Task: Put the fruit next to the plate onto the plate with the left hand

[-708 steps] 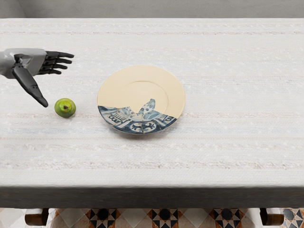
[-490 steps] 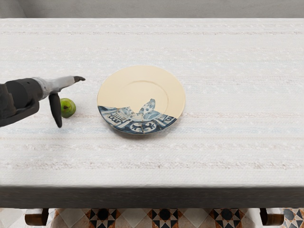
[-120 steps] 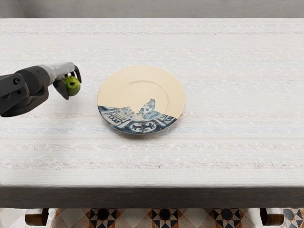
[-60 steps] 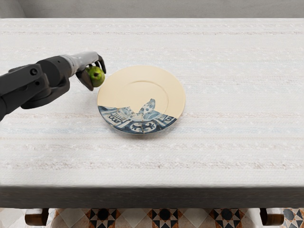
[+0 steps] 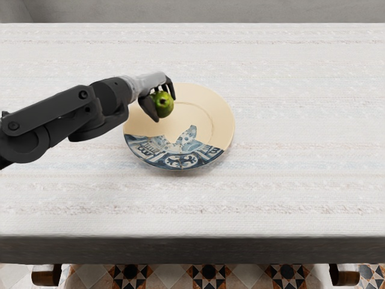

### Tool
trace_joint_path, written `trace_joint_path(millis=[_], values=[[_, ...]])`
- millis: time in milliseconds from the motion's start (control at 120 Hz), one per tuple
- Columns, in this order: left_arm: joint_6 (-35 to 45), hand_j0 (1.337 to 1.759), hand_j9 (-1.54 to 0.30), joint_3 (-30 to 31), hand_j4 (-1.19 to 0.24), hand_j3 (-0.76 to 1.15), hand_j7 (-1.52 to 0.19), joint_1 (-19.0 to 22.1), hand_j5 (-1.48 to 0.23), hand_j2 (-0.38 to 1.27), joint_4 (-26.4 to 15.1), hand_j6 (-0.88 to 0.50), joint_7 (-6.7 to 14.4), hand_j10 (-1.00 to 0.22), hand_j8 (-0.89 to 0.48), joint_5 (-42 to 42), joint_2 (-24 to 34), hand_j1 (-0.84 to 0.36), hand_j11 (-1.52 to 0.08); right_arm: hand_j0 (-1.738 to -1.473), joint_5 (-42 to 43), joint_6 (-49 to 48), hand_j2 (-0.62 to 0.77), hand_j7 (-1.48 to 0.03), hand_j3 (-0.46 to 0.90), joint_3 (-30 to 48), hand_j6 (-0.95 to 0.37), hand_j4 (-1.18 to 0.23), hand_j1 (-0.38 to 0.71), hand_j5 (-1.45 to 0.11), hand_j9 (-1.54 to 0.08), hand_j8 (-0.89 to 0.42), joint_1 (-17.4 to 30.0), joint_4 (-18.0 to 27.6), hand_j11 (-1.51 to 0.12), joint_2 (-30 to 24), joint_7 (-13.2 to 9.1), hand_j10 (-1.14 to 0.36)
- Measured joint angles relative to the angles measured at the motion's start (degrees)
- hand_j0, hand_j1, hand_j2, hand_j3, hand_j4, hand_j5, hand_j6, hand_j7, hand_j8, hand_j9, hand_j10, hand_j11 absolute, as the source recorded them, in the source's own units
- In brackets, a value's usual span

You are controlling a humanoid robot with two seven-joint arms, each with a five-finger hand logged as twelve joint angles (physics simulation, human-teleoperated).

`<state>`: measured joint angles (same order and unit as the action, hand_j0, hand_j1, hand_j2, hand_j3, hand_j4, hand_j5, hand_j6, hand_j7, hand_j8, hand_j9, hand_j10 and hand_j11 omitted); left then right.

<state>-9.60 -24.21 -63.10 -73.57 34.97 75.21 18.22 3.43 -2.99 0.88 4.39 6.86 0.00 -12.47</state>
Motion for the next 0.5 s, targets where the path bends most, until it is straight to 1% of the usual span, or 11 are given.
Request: trace_joint_path(millis=[242,450,500], values=[[-0.1,1.655,-0.82,1.3,-0.47,0.00,-0.82,0.1,-0.84,0.18,4.7,-0.31,0.0,-0.57,-0.34,0.3,-3.0,-0.26,-0.83,-1.658,0.0,0.0,0.00,0.00,0.00,0.0,0.00,0.00,-0.35,0.00,0.00,0.00,0.0,0.0,0.00,0.0,0.0,0.00],[-0.1,1.655,-0.79,2.6,-0.49,0.00,-0.79,0.1,-0.80,0.16,5.7,-0.34,0.0,-0.60,-0.36,0.5,-3.5,-0.24,-0.80,-1.658,0.0,0.0,0.00,0.00,0.00,0.0,0.00,0.00,-0.35,0.00,0.00,0.00,0.0,0.0,0.00,0.0,0.0,0.00],[-0.1,1.655,-0.75,2.7,-0.49,0.00,-0.75,0.2,-0.77,0.14,5.8,-0.36,0.0,-0.57,-0.38,0.5,-3.5,-0.22,-0.76,-1.658,0.0,0.0,0.00,0.00,0.00,0.0,0.00,0.00,-0.35,0.00,0.00,0.00,0.0,0.0,0.00,0.0,0.0,0.00]])
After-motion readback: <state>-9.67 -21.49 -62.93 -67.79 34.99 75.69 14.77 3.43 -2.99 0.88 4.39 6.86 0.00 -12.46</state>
